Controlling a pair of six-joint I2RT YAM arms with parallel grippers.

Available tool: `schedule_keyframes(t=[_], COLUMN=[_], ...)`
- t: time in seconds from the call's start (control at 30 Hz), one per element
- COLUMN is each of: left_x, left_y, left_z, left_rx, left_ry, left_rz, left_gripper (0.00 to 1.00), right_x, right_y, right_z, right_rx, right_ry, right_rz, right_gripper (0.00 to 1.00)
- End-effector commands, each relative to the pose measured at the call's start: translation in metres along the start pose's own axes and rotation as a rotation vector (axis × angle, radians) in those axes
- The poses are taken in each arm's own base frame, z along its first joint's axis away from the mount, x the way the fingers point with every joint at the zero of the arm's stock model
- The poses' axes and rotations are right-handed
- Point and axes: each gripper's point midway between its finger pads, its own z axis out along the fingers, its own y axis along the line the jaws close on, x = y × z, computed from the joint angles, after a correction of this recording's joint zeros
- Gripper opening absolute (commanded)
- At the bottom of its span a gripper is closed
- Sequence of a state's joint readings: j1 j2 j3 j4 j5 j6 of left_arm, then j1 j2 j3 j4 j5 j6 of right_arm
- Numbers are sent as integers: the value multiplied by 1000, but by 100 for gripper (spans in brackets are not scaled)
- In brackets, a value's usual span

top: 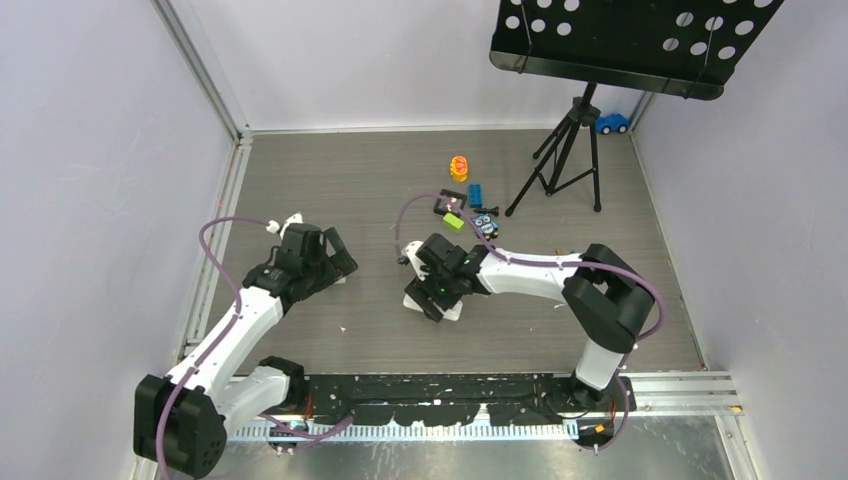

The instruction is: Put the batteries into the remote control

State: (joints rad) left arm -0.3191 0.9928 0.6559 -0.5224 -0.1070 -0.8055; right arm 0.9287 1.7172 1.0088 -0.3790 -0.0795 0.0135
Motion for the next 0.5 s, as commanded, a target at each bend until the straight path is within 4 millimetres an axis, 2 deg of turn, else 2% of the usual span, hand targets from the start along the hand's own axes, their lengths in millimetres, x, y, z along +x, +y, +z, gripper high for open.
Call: schedule_keyframes(t=[0.0, 0.13, 0.23, 0.33, 0.47], left_x=[-4, -3, -3, -3, -3], left_y=[14, 16, 18, 20, 22], left_z=[-1, 2, 2, 1, -1], left_rx=[-41, -36, -36, -37, -38], left_ry=[-17, 3, 7, 9, -4], left_rz=[-58, -71, -79, -80, -81], left_gripper=[99, 99, 99, 99, 99], right_x=[-22, -33, -50, -65, -83], right_y=[-11, -32, -51, -81, -102], right_z=[4, 4, -3, -8, 0], right_rx=[69, 200, 294, 392, 448], right_ry=[-17, -42, -122, -182, -236], right_rz=[-32, 27, 101, 249, 371], right_gripper=[66, 43, 32, 32, 33])
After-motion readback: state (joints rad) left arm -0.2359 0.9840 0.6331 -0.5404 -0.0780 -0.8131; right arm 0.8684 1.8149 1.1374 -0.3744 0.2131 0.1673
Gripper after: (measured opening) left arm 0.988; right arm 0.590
